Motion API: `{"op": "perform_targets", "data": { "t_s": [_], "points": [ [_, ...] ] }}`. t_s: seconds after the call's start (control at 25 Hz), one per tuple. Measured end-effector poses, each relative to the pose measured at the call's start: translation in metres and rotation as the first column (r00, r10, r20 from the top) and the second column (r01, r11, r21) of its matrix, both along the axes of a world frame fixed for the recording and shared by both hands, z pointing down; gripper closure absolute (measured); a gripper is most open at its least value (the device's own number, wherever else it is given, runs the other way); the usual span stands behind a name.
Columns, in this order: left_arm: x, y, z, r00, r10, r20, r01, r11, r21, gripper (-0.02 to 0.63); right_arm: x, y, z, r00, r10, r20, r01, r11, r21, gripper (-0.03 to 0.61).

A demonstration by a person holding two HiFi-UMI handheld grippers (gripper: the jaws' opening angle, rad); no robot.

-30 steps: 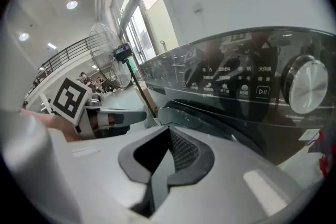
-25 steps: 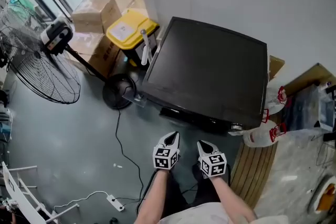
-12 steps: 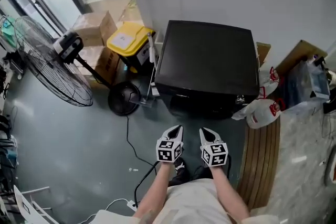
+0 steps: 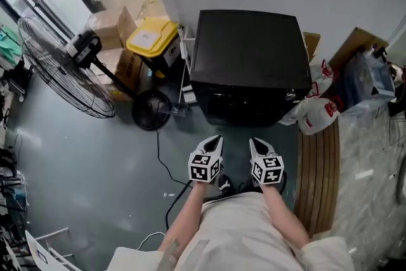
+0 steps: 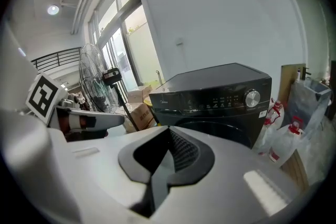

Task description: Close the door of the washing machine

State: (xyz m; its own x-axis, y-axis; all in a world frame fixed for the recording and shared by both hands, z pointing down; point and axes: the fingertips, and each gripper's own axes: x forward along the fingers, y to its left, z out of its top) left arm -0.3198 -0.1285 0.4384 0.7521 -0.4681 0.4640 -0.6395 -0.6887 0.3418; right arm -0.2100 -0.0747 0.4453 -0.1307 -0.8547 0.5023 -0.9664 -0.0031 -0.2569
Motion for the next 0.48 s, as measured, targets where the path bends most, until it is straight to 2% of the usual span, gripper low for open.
{"op": "perform_targets", "data": {
  "t_s": [0.24, 0.48],
  "points": [
    [-0.001, 0.003, -0.009, 0.998, 0.001, -0.067, -0.001, 1.0, 0.011, 0.614, 0.003, 0.009, -0.001, 1.0, 0.001, -0.01, -0.001, 1.0, 0.019, 0.577],
    [0.007, 0.008, -0.003, 0.999, 0.014, -0.046, -0.012, 0.999, 0.032, 0.614, 0.014, 0.012, 0.002, 1.0, 0.011, -0.006, -0.011, 1.0, 0.029, 0.577]
  ]
}}
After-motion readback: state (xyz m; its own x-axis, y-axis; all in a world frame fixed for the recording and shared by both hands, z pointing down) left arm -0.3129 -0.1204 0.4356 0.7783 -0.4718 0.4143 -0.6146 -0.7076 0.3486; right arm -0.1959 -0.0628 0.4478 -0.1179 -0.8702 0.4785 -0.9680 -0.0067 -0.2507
